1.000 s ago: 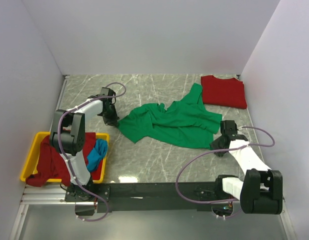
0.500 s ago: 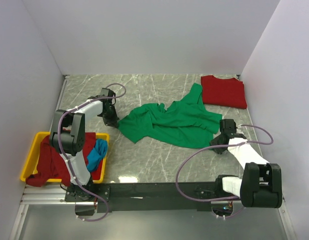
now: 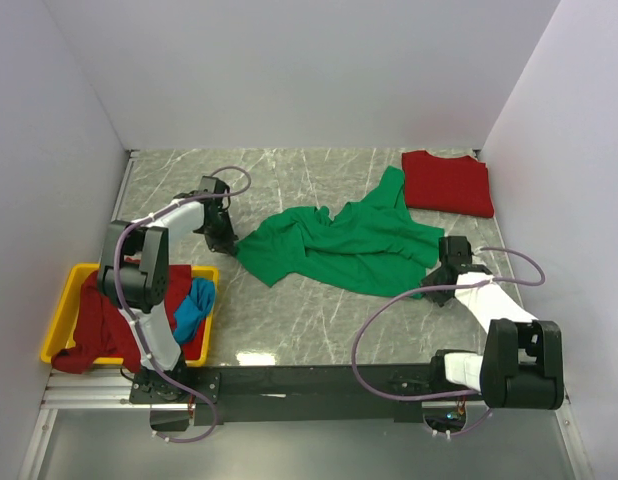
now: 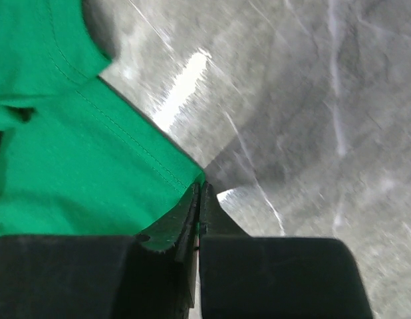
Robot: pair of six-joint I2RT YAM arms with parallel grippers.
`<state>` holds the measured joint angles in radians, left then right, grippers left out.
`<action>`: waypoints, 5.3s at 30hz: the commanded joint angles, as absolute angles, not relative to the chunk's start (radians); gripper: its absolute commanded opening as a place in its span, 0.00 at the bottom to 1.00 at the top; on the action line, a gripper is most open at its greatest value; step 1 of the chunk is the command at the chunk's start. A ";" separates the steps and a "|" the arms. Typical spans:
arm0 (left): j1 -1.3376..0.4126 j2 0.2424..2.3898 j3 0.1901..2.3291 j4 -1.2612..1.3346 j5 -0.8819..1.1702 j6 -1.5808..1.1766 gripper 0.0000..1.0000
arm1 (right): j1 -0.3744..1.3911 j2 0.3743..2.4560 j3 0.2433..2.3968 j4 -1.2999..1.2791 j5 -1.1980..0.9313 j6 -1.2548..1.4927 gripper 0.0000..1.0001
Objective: Fold and stack the t-shirts
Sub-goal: Flatten the tshirt out
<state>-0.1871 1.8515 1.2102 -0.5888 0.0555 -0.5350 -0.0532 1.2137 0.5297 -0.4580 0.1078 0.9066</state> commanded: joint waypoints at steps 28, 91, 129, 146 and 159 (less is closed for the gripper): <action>0.074 1.536 1.909 -0.171 0.568 -1.015 0.01 | -0.029 1.391 1.888 -0.700 -0.037 0.589 0.00; -0.055 1.063 1.807 -0.044 0.256 -0.752 0.01 | -0.008 0.891 1.686 -0.443 0.222 0.477 0.00; -0.219 2.065 1.883 -0.090 0.430 -0.799 0.79 | -0.063 1.539 1.315 -0.325 0.433 0.459 0.76; -0.308 1.741 1.155 -0.265 0.221 -0.945 0.81 | -0.063 1.489 1.026 -0.373 -0.030 0.512 0.77; -0.321 1.868 1.175 -0.279 0.174 -0.937 0.82 | -0.066 1.686 1.042 -0.387 -0.100 0.551 0.76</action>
